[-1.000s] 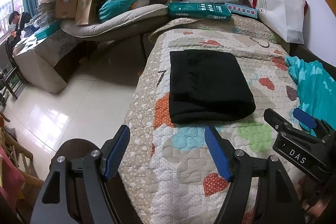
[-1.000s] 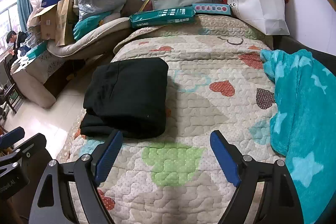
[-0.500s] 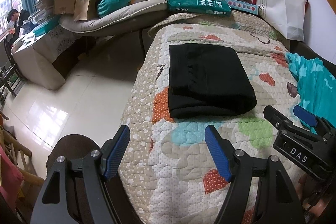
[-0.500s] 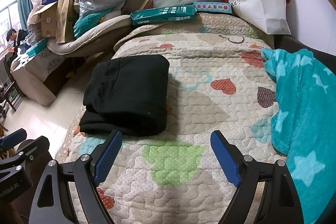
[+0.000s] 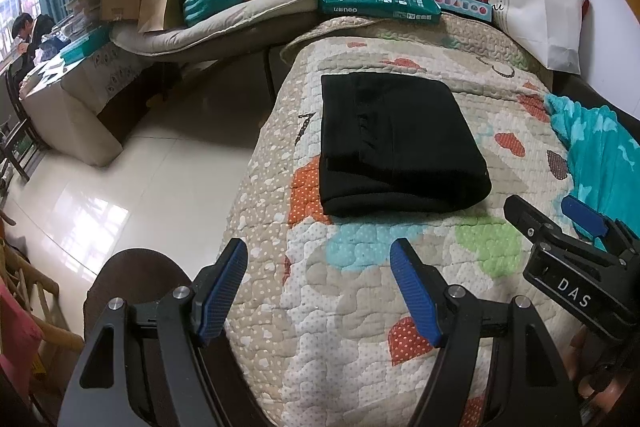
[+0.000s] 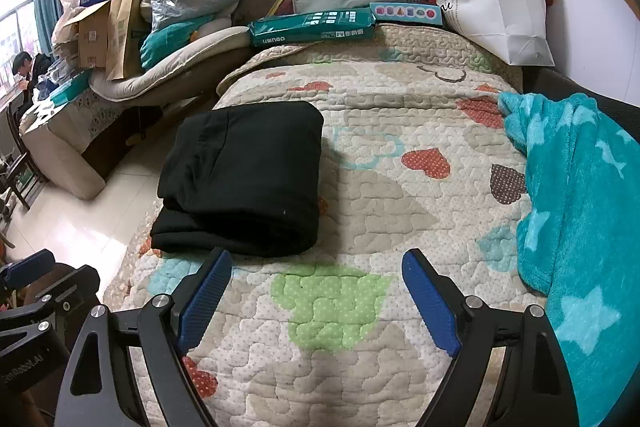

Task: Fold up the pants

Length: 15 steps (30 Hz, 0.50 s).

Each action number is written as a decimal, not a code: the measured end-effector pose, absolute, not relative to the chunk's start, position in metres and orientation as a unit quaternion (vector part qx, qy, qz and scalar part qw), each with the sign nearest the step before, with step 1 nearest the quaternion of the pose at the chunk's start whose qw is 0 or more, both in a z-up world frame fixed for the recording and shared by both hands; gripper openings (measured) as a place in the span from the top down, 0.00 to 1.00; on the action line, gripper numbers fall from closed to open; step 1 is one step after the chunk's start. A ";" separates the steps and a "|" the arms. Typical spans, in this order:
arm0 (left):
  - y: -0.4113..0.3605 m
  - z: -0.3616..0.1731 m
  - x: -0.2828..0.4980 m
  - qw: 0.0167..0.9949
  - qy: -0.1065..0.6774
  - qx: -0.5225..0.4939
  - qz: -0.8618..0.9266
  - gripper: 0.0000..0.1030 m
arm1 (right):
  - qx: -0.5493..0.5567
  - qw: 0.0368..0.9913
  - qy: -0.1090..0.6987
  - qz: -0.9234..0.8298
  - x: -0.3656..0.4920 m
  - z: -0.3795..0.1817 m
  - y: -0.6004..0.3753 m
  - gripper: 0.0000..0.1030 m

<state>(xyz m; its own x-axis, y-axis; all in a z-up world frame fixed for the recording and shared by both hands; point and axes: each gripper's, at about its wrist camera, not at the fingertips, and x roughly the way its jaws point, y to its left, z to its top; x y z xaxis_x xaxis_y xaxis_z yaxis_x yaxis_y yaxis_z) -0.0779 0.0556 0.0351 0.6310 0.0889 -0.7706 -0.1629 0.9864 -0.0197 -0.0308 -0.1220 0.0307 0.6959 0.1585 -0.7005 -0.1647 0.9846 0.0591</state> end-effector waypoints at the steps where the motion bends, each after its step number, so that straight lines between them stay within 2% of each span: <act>1: 0.056 0.035 -0.078 0.901 0.425 -0.044 0.069 0.29 | -0.004 0.921 0.380 0.088 -0.032 0.030 -0.122 0.12; 15: 0.057 0.027 -0.075 0.896 0.437 -0.049 0.066 0.29 | -0.006 0.919 0.383 0.089 -0.032 0.027 -0.122 0.12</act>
<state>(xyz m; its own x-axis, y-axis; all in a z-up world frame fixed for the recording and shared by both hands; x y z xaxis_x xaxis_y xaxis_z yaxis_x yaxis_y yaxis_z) -0.0749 0.0574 0.0274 0.6094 0.0756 -0.7892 -0.1618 0.9864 -0.0304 -0.0320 -0.1222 0.0271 0.6902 0.1584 -0.7060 -0.1678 0.9842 0.0567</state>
